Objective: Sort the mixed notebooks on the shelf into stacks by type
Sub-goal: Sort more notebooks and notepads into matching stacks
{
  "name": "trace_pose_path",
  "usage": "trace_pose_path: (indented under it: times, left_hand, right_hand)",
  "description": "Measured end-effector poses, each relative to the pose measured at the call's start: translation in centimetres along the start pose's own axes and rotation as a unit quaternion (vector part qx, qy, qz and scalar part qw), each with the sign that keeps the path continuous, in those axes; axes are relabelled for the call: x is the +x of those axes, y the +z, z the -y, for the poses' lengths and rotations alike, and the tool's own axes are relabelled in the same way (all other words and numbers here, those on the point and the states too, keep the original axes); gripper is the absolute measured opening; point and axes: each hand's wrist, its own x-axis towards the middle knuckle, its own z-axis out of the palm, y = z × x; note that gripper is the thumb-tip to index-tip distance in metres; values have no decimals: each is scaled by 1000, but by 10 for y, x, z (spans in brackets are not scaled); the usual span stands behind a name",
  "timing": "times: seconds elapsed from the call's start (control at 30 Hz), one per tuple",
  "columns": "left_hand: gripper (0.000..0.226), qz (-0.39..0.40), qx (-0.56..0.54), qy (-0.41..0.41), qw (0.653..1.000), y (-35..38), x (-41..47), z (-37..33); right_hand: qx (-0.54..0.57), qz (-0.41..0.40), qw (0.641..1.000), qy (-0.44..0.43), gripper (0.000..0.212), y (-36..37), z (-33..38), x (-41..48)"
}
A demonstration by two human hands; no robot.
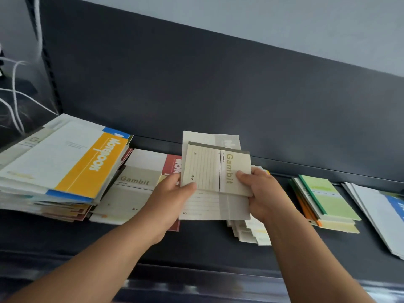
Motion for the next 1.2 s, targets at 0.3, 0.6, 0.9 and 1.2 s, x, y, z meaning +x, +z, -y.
trace_pose_path:
  times: [0.3, 0.6, 0.9, 1.2]
  left_hand:
    - [20, 48, 71, -24, 996, 80, 18, -17]
    - [30, -18, 258, -56, 964, 115, 28, -6]
    - [32, 72, 359, 122, 923, 166, 31, -61]
    - [12, 80, 26, -84, 993, 244, 33, -59]
  right_hand:
    - [-93, -136, 985, -48, 14, -91, 5, -3]
    - [-90, -116, 989, 2, 12, -152, -2, 3]
    - [-124, 55, 988, -78, 25, -193, 26, 0]
    - [32, -21, 998, -42, 16, -238, 23, 4]
